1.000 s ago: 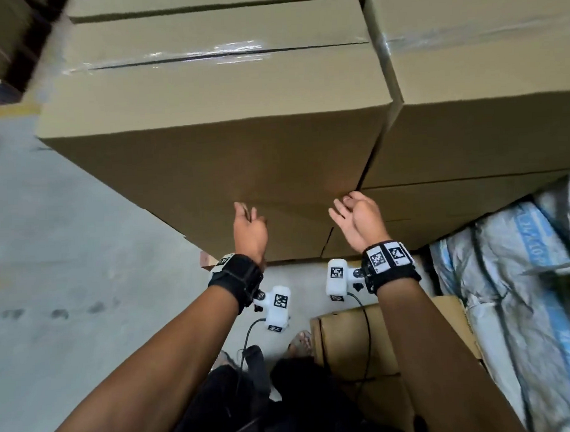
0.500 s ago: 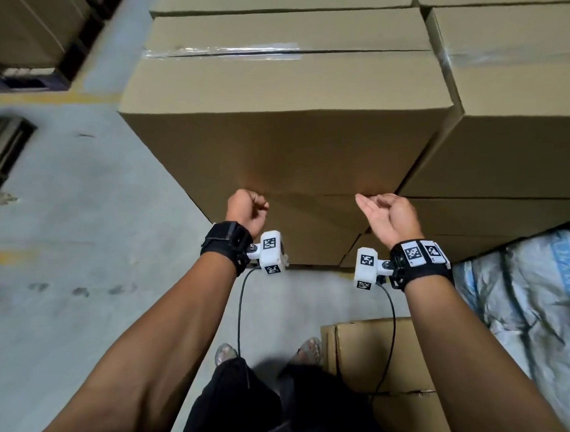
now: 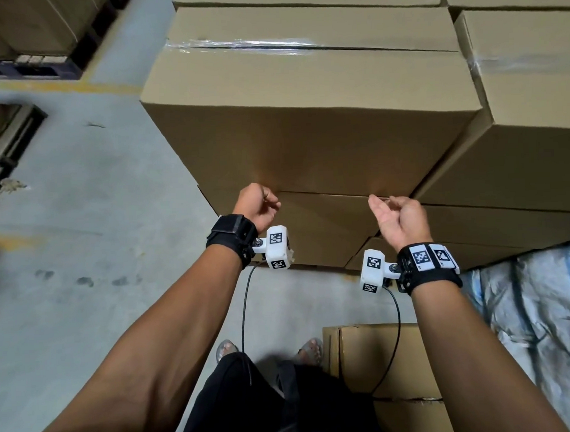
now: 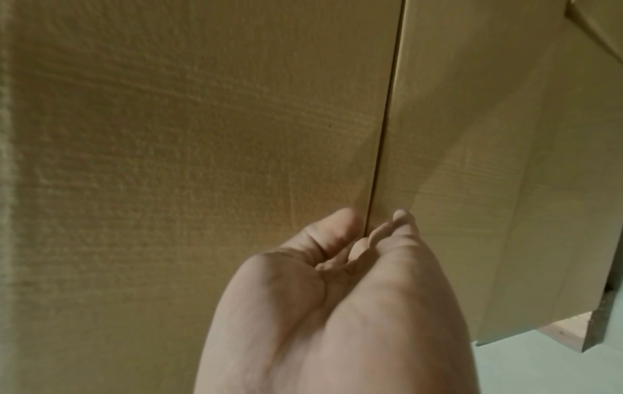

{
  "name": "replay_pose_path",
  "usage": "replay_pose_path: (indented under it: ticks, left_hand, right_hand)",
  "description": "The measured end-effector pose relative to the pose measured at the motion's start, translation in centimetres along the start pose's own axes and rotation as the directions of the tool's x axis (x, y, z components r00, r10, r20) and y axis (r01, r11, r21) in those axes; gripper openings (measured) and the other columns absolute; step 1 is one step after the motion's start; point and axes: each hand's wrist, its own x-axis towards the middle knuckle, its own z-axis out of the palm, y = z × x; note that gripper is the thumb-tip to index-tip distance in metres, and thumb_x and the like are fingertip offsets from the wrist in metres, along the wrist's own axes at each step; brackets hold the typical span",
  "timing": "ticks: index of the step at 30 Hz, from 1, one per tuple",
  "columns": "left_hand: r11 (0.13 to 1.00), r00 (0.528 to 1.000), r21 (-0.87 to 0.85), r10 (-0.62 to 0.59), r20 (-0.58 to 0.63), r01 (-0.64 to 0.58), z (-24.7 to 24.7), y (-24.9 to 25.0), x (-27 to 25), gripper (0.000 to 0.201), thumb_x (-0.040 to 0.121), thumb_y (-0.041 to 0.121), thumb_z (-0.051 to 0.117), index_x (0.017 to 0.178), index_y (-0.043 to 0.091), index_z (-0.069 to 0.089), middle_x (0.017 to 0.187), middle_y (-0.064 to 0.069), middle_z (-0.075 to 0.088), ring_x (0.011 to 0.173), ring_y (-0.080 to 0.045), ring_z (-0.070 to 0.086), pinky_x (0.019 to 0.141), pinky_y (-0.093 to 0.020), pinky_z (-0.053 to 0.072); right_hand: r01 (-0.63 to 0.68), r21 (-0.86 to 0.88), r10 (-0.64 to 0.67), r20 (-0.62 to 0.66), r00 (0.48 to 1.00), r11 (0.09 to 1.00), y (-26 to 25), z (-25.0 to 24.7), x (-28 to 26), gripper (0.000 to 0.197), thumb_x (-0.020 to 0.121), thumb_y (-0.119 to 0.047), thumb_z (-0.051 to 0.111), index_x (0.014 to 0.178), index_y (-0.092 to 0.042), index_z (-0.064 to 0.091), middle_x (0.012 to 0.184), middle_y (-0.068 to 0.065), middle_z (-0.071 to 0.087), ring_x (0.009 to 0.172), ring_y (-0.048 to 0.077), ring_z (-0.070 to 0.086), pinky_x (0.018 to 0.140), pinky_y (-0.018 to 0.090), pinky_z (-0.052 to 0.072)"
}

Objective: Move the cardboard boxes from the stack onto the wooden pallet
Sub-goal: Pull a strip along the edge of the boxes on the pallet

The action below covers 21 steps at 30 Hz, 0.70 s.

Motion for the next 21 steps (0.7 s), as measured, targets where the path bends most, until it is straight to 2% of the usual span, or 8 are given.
replay_pose_path:
  ticks: [4,6,7,9,13,17,19,21]
  left_hand:
    - [0.998,1.0,0.055,-0.002,0.024,0.0,-0.5,0.1,0.2,0.052,0.077,-0.018,0.028,0.039,0.014,0.042,0.047,0.0,0.037,0.056,-0.02,0.035,0.065,-0.034,0.04]
    - [0.995,0.999,0.104,-0.002,0.035,-0.002,-0.3,0.7,0.3,0.047,0.077,-0.019,0.03,0.043,0.012,0.044,0.05,-0.001,0.038,0.057,-0.021,0.037,0.065,-0.035,0.042]
    - [0.991,0.999,0.132,-0.003,0.034,-0.002,-0.2,1.2,0.3,0.041,0.076,-0.019,0.031,0.05,0.009,0.045,0.052,-0.003,0.039,0.058,-0.021,0.038,0.066,-0.036,0.043]
    - [0.982,1.0,0.191,0.003,0.029,-0.008,0.2,2.1,0.2,0.032,0.076,-0.018,0.03,0.06,0.005,0.046,0.052,-0.005,0.041,0.058,-0.023,0.04,0.07,-0.038,0.044]
    - [0.958,0.999,0.287,0.006,0.041,-0.017,0.7,3.4,0.3,0.031,0.078,-0.013,0.027,0.064,0.003,0.05,0.044,-0.008,0.044,0.057,-0.024,0.041,0.08,-0.044,0.044]
    - [0.942,0.999,0.334,-0.01,0.031,-0.001,-0.1,3.0,0.4,0.031,0.082,-0.008,0.028,0.068,0.007,0.052,0.054,-0.009,0.046,0.06,-0.024,0.044,0.086,-0.045,0.047]
    - [0.949,1.0,0.314,-0.013,0.005,0.011,-0.9,2.5,0.7,0.031,0.082,-0.009,0.029,0.066,0.009,0.05,0.051,-0.006,0.046,0.06,-0.023,0.045,0.087,-0.044,0.048]
    - [0.964,0.999,0.263,-0.016,-0.036,0.025,-2.0,2.5,1.0,0.031,0.083,-0.01,0.03,0.067,0.009,0.049,0.054,-0.007,0.046,0.062,-0.023,0.047,0.085,-0.044,0.047]
  right_hand:
    - [-0.005,0.009,0.005,0.012,1.0,1.0,0.3,0.2,-0.6,0.022,0.1,0.01,0.036,0.089,0.0,0.052,0.111,0.024,0.058,0.109,0.042,0.065,0.107,0.052,0.052]
    - [0.005,-0.002,-0.005,0.015,1.0,1.0,0.4,0.3,-0.6,0.027,0.099,0.01,0.034,0.082,-0.003,0.05,0.1,0.02,0.057,0.114,0.042,0.064,0.109,0.052,0.051]
    - [0.007,-0.007,-0.007,0.015,1.0,1.0,0.4,0.5,-0.4,0.028,0.099,0.01,0.034,0.081,-0.003,0.049,0.102,0.02,0.057,0.117,0.043,0.063,0.109,0.052,0.051]
    - [0.002,-0.01,-0.001,0.025,1.0,1.0,0.5,0.7,0.0,0.026,0.1,0.008,0.034,0.084,-0.003,0.05,0.113,0.023,0.056,0.124,0.045,0.06,0.107,0.052,0.052]
    - [-0.004,0.009,0.004,0.036,0.999,1.0,0.5,0.9,0.4,0.023,0.102,0.007,0.035,0.088,-0.004,0.05,0.131,0.028,0.055,0.132,0.047,0.057,0.102,0.051,0.054]
    - [-0.023,0.012,0.023,0.018,1.0,1.0,0.2,0.8,0.4,0.019,0.102,0.004,0.038,0.092,-0.003,0.052,0.15,0.027,0.049,0.114,0.043,0.065,0.104,0.051,0.054]
    - [-0.029,0.009,0.029,0.005,1.0,1.0,0.2,0.5,0.3,0.017,0.102,0.003,0.039,0.092,-0.003,0.052,0.14,0.022,0.055,0.122,0.044,0.064,0.097,0.05,0.056]
    - [-0.021,0.004,0.021,-0.025,0.999,1.0,0.5,0.4,0.0,0.017,0.103,0.001,0.039,0.095,-0.003,0.053,0.127,0.018,0.056,0.13,0.046,0.059,0.103,0.052,0.053]
